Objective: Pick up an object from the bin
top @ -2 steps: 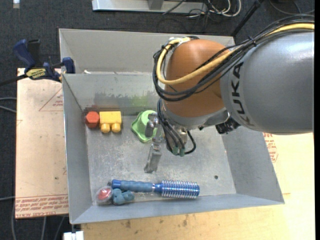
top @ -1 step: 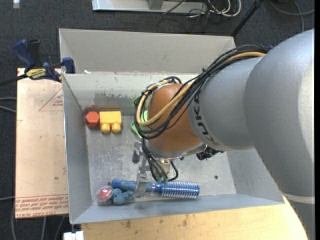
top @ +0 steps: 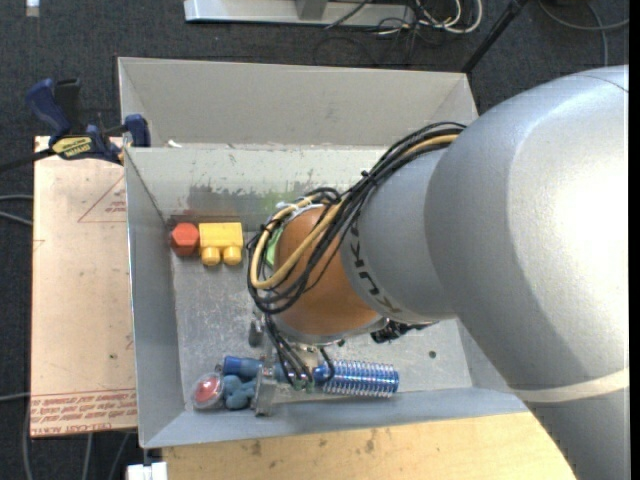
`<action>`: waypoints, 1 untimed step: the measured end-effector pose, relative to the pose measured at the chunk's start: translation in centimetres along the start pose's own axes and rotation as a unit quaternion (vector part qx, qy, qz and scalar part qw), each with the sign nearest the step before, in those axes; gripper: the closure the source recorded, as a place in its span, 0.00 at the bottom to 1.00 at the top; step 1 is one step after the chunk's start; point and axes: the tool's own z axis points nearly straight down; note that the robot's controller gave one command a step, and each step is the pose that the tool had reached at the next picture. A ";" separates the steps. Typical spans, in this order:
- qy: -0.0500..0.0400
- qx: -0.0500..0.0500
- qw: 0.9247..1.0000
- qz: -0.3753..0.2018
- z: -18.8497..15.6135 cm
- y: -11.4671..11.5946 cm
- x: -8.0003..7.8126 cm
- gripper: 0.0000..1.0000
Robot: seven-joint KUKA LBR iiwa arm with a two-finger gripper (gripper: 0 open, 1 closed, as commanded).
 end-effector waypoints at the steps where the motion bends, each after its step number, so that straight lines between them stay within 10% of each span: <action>1: 0.003 0.001 1.000 0.001 -0.2 0.0 0.1 1.00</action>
Offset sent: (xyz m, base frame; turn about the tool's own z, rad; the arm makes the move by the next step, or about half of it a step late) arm 0.0000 0.0000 0.0000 0.0000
